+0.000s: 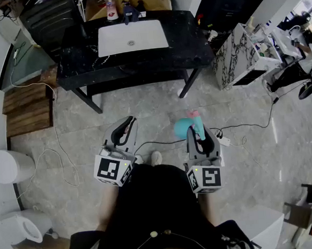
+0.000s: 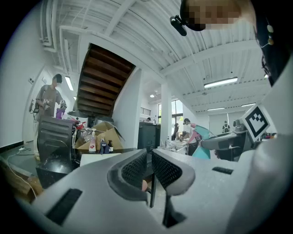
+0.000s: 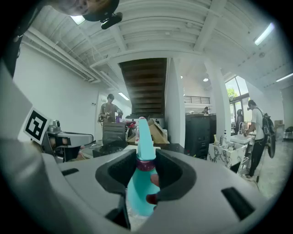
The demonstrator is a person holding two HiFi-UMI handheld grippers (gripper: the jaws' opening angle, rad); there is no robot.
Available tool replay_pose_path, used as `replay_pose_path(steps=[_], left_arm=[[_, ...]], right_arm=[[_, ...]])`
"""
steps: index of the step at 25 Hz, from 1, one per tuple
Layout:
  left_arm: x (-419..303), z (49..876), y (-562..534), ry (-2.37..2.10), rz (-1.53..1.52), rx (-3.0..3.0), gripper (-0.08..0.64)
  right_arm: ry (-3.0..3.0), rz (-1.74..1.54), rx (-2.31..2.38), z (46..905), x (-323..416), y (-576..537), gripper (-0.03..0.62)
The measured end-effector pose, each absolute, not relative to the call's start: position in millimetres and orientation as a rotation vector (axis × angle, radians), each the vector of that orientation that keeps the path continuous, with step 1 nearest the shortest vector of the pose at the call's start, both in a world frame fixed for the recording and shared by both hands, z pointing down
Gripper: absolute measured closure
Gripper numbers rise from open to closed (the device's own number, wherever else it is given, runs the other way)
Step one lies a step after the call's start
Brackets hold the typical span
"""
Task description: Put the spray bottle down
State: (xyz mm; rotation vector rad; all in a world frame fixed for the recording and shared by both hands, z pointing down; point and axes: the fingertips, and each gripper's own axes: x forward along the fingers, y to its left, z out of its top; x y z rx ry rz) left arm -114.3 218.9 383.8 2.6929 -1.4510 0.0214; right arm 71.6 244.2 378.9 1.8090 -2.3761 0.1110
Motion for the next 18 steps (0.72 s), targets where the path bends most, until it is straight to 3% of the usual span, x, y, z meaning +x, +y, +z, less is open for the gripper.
replay_pose_path(steps=[18], left_arm=[[-109, 382, 221, -1.458, -0.025, 2.647, 0.523]], right_arm=[[-2.382, 0.105, 1.799, 379, 83, 246, 0.456]])
